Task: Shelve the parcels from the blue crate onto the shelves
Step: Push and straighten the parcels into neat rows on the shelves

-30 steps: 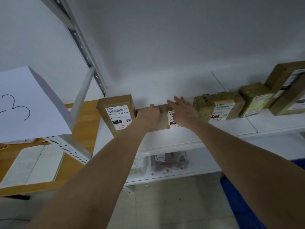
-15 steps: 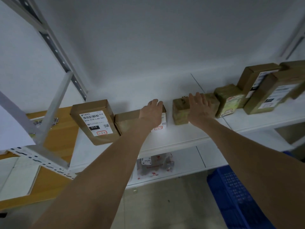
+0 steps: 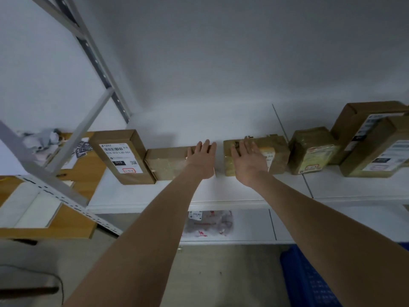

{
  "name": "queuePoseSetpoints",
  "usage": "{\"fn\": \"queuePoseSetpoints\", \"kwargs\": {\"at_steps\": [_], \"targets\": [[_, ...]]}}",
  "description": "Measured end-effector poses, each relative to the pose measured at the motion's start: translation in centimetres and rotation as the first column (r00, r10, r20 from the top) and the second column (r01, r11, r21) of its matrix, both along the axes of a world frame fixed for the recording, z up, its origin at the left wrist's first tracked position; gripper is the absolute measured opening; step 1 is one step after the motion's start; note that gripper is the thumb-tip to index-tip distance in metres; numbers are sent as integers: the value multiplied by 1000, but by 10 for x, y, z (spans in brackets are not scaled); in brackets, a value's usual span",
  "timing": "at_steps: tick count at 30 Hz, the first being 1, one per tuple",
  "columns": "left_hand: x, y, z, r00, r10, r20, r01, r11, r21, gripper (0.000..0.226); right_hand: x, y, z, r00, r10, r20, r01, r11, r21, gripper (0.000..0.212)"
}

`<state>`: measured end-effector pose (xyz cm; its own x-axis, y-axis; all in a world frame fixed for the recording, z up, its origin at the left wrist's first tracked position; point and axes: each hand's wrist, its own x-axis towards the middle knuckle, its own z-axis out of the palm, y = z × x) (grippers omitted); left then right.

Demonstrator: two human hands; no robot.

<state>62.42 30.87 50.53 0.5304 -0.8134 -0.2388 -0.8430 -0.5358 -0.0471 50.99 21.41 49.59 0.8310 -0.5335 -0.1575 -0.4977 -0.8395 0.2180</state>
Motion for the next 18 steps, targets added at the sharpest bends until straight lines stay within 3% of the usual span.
{"fn": "queuePoseSetpoints", "kwargs": {"at_steps": [10, 16, 18], "targets": [[13, 16, -4, 1000, 7, -11, -7, 1000, -23, 88, 27, 35, -1, 1000, 26, 4, -26, 998, 63, 72], [20, 22, -3, 1000, 16, 9, -16, 1000, -26, 87, 31, 44, -1, 999, 7, 32, -12, 988, 155, 86], [22, 22, 0, 1000, 13, 7, -13, 999, -39, 85, 22, 39, 1, 995, 0, 104, -21, 980, 199, 87]]}}
